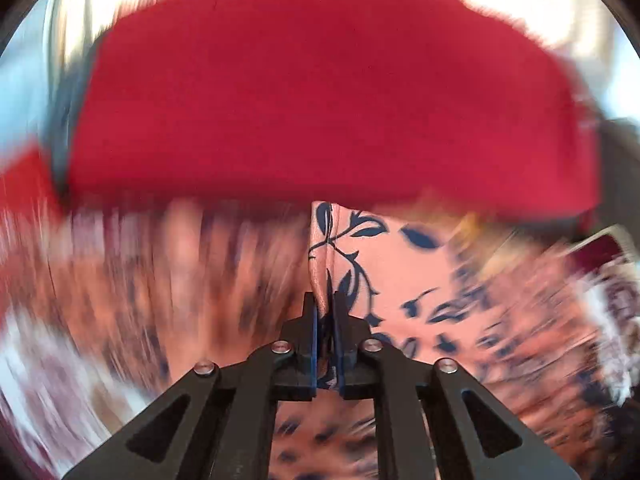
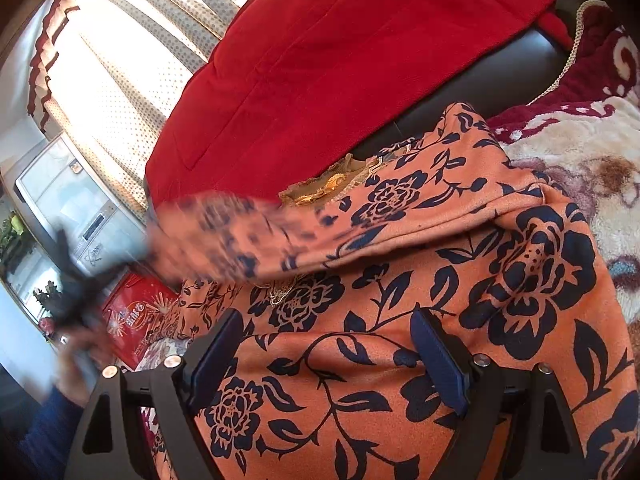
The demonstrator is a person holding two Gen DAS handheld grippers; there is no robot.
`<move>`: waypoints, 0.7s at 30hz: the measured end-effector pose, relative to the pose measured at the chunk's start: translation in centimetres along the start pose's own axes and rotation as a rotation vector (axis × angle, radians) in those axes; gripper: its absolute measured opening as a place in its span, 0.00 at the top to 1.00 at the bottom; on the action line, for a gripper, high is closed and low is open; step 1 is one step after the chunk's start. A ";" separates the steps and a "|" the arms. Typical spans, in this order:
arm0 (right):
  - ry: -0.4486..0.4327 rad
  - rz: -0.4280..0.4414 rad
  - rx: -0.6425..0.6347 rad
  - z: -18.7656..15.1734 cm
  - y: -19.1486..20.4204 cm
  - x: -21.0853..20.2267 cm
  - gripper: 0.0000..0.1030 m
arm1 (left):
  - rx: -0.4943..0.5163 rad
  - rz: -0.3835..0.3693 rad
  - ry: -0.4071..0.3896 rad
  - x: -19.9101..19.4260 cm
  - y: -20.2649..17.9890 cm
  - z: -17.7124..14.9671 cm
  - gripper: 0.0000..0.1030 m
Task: Fold small clothes
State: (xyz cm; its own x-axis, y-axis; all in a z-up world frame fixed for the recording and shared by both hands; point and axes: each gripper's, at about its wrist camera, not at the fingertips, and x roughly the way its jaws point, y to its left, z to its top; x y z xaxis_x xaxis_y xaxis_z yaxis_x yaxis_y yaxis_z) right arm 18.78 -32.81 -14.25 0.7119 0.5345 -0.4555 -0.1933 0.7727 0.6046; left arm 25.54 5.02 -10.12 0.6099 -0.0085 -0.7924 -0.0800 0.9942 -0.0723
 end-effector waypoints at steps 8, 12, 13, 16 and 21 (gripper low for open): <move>0.000 -0.003 -0.010 -0.1 0.2 0.2 0.13 | -0.006 0.060 -0.030 -0.5 0.2 -1.3 0.80; -0.005 0.000 -0.010 -0.2 0.2 0.3 0.13 | 0.010 -0.004 -0.200 -3.5 -2.7 -1.1 0.10; -0.007 0.001 -0.011 -0.3 0.2 0.3 0.13 | 0.039 -0.005 -0.209 -3.0 -3.7 -1.5 0.10; -0.009 0.002 -0.015 -0.4 0.1 0.3 0.13 | 0.089 -0.008 -0.043 2.2 -5.4 -3.2 0.09; 0.023 -0.037 -0.029 -0.1 0.8 -0.2 0.13 | -0.090 -0.142 -0.013 3.5 -2.1 -2.9 0.03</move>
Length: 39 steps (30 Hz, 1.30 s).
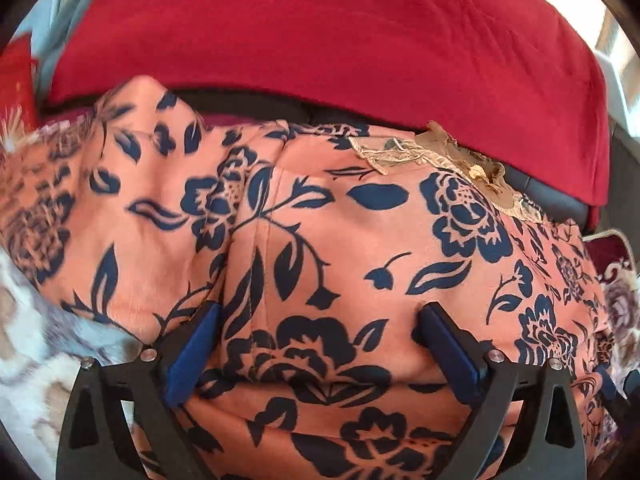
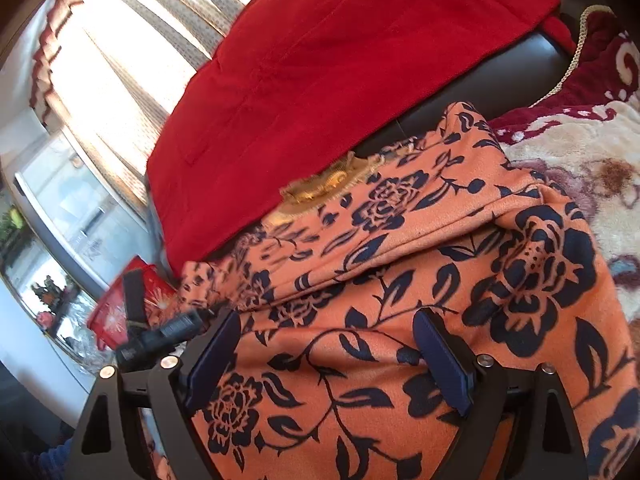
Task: Fold small clothes
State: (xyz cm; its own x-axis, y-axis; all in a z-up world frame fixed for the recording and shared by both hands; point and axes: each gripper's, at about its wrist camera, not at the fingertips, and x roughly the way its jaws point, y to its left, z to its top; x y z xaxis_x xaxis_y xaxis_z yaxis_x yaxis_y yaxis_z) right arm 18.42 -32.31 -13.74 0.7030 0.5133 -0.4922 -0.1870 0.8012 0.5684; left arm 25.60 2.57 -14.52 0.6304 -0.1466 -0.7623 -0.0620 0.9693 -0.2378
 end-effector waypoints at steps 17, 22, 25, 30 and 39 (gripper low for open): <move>0.191 -0.252 0.089 15.1 -9.0 7.1 0.43 | 0.043 0.057 -0.015 0.5 -1.4 -0.7 0.01; 0.091 -0.380 0.315 15.5 -15.0 5.6 0.85 | 0.043 0.058 -0.016 0.4 -1.3 -1.0 0.00; 0.055 -0.358 0.239 15.3 -13.5 4.1 0.81 | 0.043 0.057 -0.017 0.5 -1.3 -0.9 0.00; 0.011 -0.263 0.057 14.0 -6.7 1.1 0.51 | 0.044 0.059 -0.016 0.7 -1.5 -0.8 0.00; 0.145 -0.324 0.133 9.8 -8.2 2.4 0.44 | 0.043 0.056 -0.016 0.3 -1.2 -1.0 0.00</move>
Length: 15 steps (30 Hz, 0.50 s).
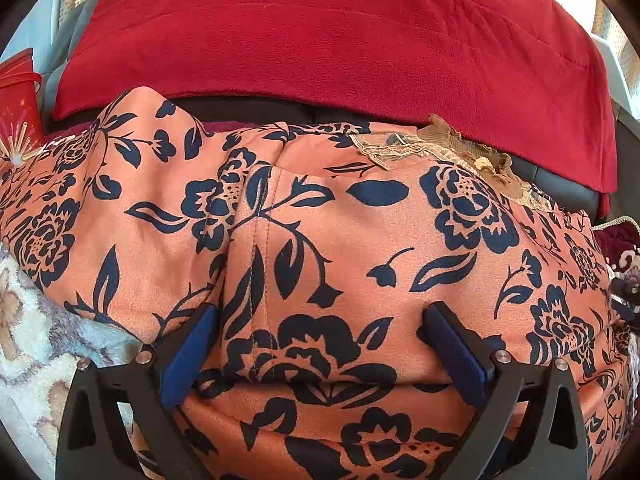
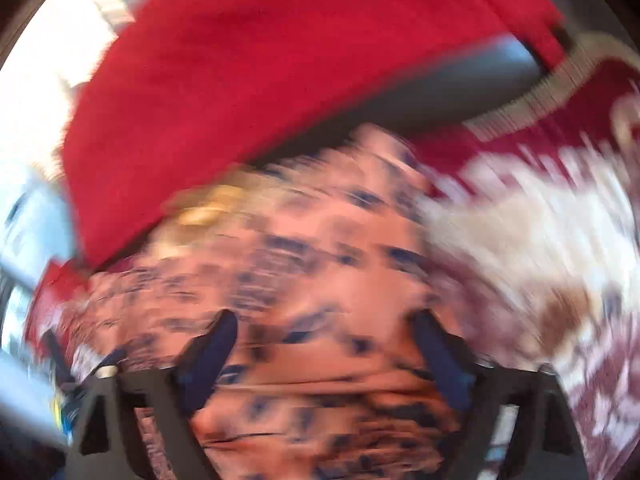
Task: Fold small clothes
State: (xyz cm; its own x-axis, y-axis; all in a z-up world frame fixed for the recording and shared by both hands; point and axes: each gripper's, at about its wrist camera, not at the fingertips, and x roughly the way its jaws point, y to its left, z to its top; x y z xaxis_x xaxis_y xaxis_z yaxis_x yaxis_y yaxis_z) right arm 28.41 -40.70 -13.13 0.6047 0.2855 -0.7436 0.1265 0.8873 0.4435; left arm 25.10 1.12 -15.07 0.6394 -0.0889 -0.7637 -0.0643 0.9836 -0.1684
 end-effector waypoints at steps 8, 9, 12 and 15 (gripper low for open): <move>-0.296 0.053 -0.233 -7.5 6.5 -7.7 0.15 | 0.000 0.001 -0.004 0.1 0.0 0.0 0.00; -0.307 0.039 -0.259 -8.7 7.5 -7.1 0.15 | 0.000 0.001 -0.005 0.1 0.0 0.0 0.00; -0.269 0.021 -0.285 -10.9 8.9 -4.1 0.15 | 0.000 0.001 -0.003 0.1 0.0 0.0 0.00; -0.172 -0.033 -0.304 -12.9 8.6 -0.8 0.12 | 0.004 0.008 0.003 0.1 -0.1 0.1 0.00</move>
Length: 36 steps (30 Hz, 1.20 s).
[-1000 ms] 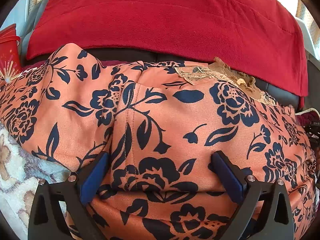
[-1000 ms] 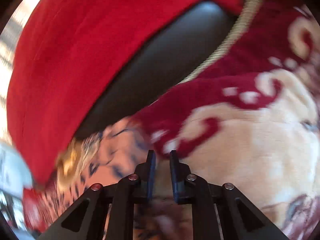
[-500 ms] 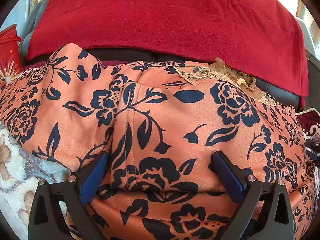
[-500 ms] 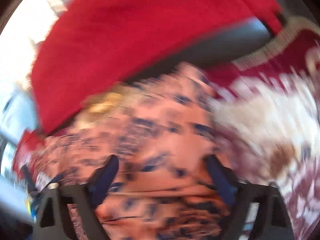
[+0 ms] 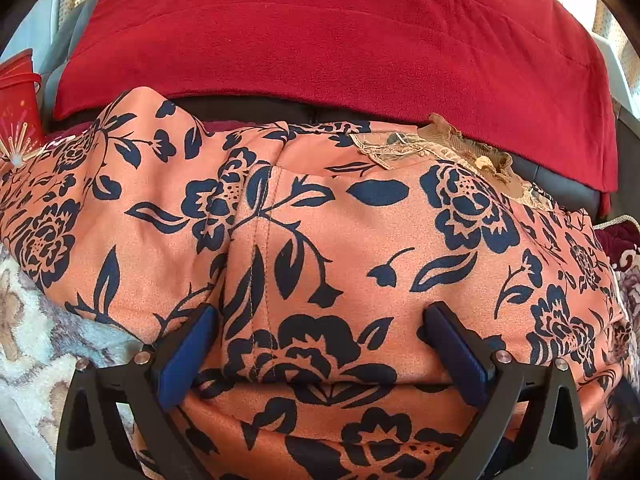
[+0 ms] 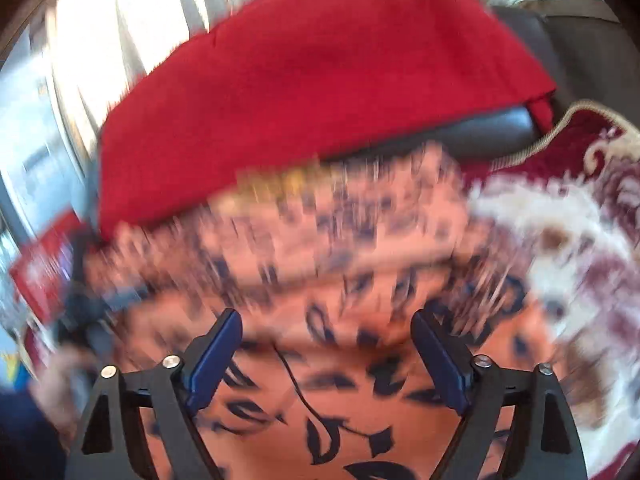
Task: Fold small clothes
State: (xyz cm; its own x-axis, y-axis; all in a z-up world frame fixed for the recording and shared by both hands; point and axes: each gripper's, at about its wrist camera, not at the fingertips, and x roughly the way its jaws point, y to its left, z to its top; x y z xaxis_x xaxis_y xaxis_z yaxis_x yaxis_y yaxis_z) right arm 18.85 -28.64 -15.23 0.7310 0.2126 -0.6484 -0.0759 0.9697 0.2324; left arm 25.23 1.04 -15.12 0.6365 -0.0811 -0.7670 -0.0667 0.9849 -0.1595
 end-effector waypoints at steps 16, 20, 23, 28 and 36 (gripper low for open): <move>-0.041 0.107 0.059 -0.2 -1.3 -1.3 0.04 | -0.460 -0.133 -0.232 -18.2 22.0 0.1 0.00; -0.041 0.107 0.058 -0.3 -1.3 -1.3 0.04 | -0.778 -0.121 -0.216 -16.1 32.9 -0.6 0.01; -0.041 0.106 0.057 -0.3 -1.3 -1.2 0.04 | -0.919 -0.164 -0.205 -13.7 37.6 -0.5 0.02; -0.038 0.094 0.051 -0.3 -1.2 -1.1 0.04 | -0.992 -0.229 -0.162 -9.5 40.0 1.5 0.03; -0.036 0.085 0.043 -0.3 -1.1 -0.9 0.04 | -1.005 -0.273 -0.169 -5.9 41.4 3.7 0.19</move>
State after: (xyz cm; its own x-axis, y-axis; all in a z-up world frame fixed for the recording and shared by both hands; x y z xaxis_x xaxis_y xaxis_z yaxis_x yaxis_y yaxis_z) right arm 18.04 -29.83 -15.11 0.7469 0.2889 -0.5989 -0.1098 0.9419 0.3173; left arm 21.52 42.89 -14.88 0.8196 -0.1820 -0.5432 -0.4620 0.3507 -0.8146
